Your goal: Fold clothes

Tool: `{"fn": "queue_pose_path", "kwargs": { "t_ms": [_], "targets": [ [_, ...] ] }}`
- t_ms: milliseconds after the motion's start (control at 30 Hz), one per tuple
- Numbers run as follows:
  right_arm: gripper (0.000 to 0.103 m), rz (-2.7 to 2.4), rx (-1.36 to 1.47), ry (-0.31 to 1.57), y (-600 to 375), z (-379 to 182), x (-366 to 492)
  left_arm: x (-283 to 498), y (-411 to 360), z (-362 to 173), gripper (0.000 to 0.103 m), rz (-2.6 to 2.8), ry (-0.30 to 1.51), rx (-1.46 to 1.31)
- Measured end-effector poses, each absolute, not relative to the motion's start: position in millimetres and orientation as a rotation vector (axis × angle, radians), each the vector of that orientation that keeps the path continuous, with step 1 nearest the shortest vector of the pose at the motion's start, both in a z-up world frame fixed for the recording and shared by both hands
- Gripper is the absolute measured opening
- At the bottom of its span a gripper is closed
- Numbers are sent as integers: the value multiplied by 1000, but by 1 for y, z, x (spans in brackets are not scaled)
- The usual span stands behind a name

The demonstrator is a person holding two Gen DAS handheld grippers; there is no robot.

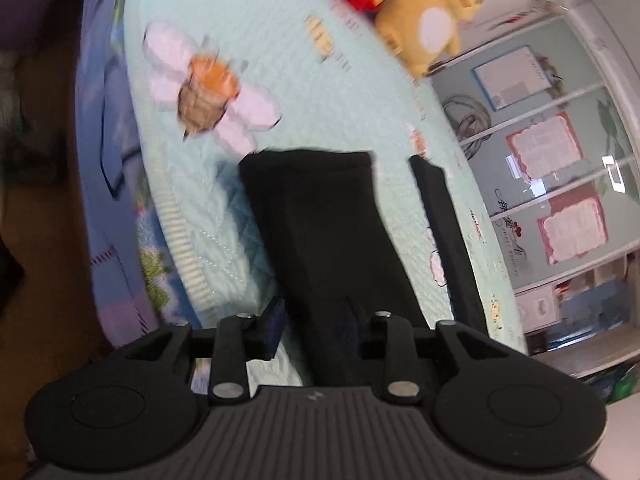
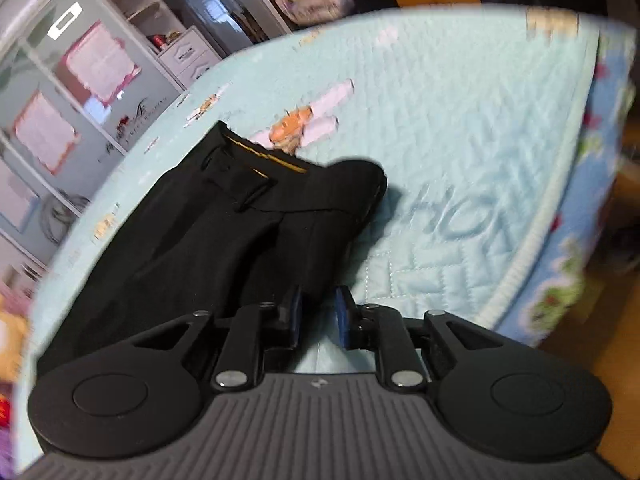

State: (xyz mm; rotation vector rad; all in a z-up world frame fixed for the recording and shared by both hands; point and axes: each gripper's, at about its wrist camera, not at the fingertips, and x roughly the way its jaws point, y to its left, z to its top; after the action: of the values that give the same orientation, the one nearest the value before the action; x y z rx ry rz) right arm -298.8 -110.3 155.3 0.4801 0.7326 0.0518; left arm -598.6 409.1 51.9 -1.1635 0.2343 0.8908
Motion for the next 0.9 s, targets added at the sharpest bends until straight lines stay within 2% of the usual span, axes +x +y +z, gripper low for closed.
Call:
{"fn": "queue_pose_path", "kwargs": {
  "t_ms": [100,133,233,300,467,700,800,900],
  "targets": [
    [19,86,308,635,-81,179,-311,-578,368,79,37,856,252,-962],
    [19,141,257,629,-68,185,-310,-561,356,85,42,789,284,-890],
    [19,346,152,720,-21,186,-291,-493,328,91,48,510,446,-719],
    [19,477,97,810,14,178,-274,-443,311,86,48,353,569,-660],
    [19,597,41,933,74,160,-245,-347,269,71,48,181,724,-515],
    [19,738,-93,1050,73,154,-269,-323,239,45,46,-54,885,-394],
    [18,810,-183,1048,46,160,-299,-351,235,46,48,-93,877,-331],
    [18,810,-161,1062,26,174,-310,-348,236,53,48,-67,845,-366]
  ]
}}
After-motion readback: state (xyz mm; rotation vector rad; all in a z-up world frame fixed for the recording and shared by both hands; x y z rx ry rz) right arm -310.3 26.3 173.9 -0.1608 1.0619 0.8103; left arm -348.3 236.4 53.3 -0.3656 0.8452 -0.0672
